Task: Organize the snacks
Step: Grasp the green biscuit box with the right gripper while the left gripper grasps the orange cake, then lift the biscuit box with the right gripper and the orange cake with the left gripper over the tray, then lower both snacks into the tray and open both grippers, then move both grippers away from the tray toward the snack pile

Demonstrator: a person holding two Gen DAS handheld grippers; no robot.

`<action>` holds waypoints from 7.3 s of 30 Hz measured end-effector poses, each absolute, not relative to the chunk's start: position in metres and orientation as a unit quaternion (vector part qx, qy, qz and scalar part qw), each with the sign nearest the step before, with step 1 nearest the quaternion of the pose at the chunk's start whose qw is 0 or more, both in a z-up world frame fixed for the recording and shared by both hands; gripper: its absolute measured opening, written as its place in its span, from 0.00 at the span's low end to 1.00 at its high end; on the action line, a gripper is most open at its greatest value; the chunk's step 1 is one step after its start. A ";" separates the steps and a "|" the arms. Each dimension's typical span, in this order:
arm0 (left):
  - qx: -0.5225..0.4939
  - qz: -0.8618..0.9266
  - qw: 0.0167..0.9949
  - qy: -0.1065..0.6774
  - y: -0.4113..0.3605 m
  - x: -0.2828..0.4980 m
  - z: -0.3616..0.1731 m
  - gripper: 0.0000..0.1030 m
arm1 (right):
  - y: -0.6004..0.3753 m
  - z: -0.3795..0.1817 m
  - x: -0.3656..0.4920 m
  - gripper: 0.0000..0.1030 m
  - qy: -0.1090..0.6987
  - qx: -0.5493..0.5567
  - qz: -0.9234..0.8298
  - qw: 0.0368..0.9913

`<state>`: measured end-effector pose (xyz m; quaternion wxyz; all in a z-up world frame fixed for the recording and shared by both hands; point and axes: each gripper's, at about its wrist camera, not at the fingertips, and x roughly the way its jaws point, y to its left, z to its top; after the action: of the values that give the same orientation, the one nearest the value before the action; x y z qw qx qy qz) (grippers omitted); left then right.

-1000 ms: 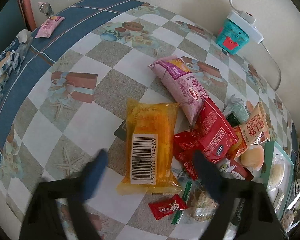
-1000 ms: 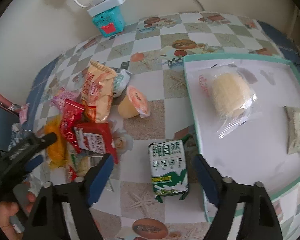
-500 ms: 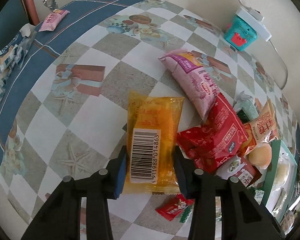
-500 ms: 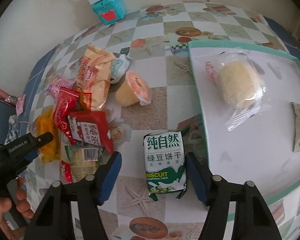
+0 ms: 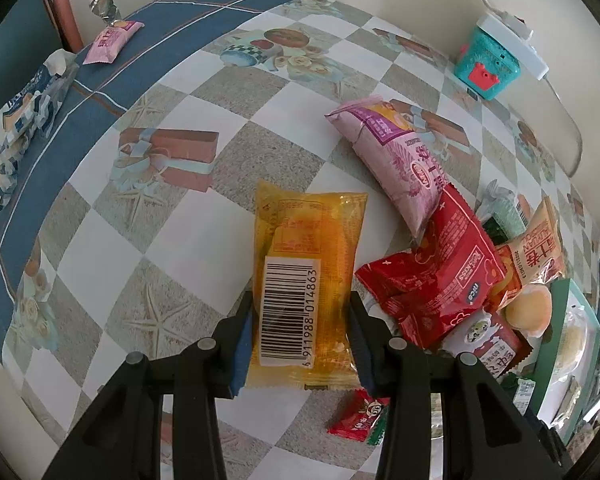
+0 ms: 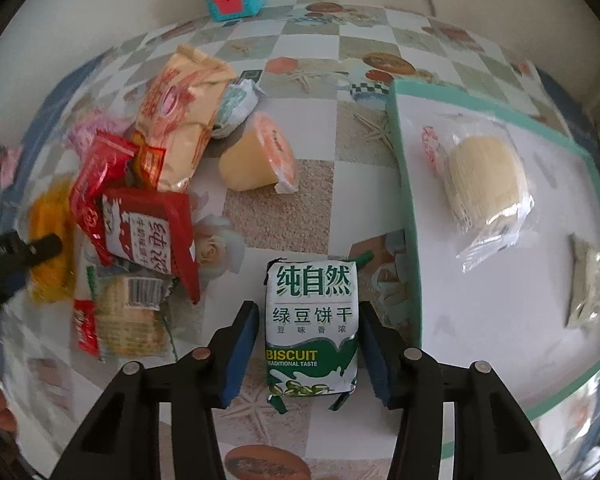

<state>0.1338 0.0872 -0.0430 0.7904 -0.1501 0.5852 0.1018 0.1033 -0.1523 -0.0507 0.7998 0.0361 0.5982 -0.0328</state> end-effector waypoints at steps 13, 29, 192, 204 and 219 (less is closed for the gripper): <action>-0.141 0.106 0.790 0.587 0.084 0.138 -0.046 0.43 | -0.138 -0.052 0.105 0.42 0.590 0.008 -0.033 0.807; -0.158 0.129 0.808 0.553 0.101 0.132 -0.021 0.42 | -0.164 -0.021 0.101 0.41 0.570 0.038 -0.025 0.821; -0.072 0.033 0.839 0.538 -0.073 0.122 0.018 0.97 | -0.330 0.006 0.049 1.00 0.511 0.157 -0.210 0.819; -0.091 0.070 0.849 0.515 -0.040 0.126 0.029 0.97 | -0.300 0.014 0.061 1.00 0.484 0.140 -0.174 0.846; -0.100 0.124 0.846 0.509 0.028 0.124 0.039 0.97 | -0.238 0.019 0.070 1.00 0.476 0.114 -0.114 0.864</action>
<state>0.1236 0.0277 0.0395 0.8459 -0.1002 0.5089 0.1243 0.0705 -0.2380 0.0192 0.8643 0.1144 0.4765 -0.1137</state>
